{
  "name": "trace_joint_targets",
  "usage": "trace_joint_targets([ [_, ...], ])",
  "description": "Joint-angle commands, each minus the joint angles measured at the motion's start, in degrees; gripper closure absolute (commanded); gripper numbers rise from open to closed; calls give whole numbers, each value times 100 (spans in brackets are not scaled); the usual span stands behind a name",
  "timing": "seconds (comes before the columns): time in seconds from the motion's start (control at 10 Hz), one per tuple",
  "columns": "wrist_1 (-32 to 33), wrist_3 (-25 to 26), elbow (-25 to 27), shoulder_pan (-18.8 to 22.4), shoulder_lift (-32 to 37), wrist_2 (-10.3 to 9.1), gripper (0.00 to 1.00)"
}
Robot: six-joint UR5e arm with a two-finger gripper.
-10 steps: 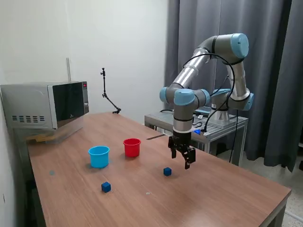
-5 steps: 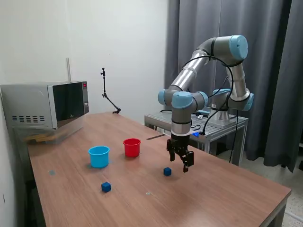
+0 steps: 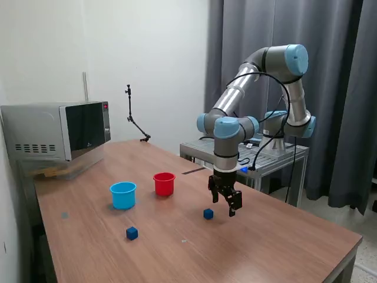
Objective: Place red objects in the red bin, and blue objects in the blue bin.
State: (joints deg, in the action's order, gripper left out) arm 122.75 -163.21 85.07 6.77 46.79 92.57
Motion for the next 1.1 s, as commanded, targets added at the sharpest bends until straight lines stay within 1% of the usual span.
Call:
trace_joint_targets([
  [0.0,21,0,-52,-9,-38,-2,0],
  [0.4,188,-9,-96,-79,-56,7,0],
  [1.0,188,-9,-96,-176,-152,7,0],
])
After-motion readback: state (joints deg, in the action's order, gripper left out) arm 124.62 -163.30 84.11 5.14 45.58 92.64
